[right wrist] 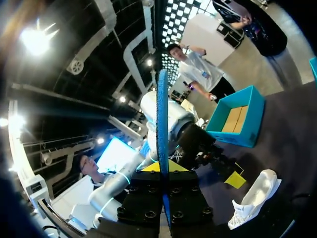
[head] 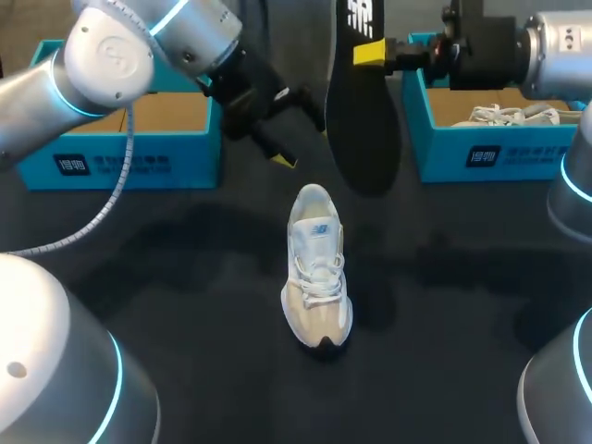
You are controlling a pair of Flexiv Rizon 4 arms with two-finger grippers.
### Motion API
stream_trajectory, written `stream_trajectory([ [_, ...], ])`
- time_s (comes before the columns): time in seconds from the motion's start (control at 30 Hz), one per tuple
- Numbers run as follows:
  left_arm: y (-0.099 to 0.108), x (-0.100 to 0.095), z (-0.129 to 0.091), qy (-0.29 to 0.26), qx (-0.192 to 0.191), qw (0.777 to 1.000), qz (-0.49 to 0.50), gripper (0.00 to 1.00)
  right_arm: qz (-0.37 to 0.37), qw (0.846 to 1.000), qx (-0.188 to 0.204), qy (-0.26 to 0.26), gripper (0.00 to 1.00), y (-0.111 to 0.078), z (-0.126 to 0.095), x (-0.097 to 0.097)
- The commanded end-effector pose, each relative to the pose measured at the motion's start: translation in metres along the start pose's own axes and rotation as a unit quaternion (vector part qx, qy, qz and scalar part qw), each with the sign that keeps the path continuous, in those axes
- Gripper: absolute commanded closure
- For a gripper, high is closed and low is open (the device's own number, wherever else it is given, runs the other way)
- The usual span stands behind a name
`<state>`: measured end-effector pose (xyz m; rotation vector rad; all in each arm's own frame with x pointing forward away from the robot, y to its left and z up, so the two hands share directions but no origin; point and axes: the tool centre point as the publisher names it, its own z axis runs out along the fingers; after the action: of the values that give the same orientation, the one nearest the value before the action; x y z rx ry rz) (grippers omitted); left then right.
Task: Take the shoe out of the shoebox, open the shoe tongue, remove and reinsert the insole, then place the shoe into the shoebox
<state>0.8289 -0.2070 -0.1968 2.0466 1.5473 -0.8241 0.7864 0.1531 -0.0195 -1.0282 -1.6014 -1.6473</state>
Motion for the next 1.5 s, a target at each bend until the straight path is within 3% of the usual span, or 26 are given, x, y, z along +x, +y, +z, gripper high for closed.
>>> stream_trajectory([
  [0.03,-0.007,-0.004,-0.003,-0.036,-0.011,0.999,-0.001,0.0,0.019,1.0,-0.006,0.002,1.0,0.007,0.0,-0.009],
  [0.23,-0.008,-0.017,-0.007,-0.103,-0.028,0.994,-0.01,0.0,0.067,0.997,-0.038,-0.008,1.0,0.02,-0.006,-0.027],
  [0.43,-0.009,-0.015,-0.008,-0.134,-0.039,0.99,-0.025,0.0,0.092,0.992,-0.084,-0.007,1.0,0.028,-0.015,-0.051],
  [0.63,-0.012,-0.012,-0.017,-0.183,-0.071,0.98,-0.039,0.0,0.134,0.988,-0.074,-0.018,1.0,0.034,-0.025,-0.072],
  [0.87,-0.014,-0.013,-0.027,-0.252,-0.123,0.959,-0.04,0.0,0.187,0.979,-0.072,-0.032,1.0,0.028,-0.032,-0.097],
  [1.1,-0.015,-0.02,-0.038,-0.308,-0.183,0.933,-0.039,0.0,0.225,0.97,-0.068,-0.059,1.0,0.028,-0.025,-0.113],
  [1.5,-0.004,-0.037,-0.038,-0.346,-0.197,0.916,-0.038,0.0,0.251,0.964,-0.057,-0.067,1.0,0.022,-0.006,-0.126],
])
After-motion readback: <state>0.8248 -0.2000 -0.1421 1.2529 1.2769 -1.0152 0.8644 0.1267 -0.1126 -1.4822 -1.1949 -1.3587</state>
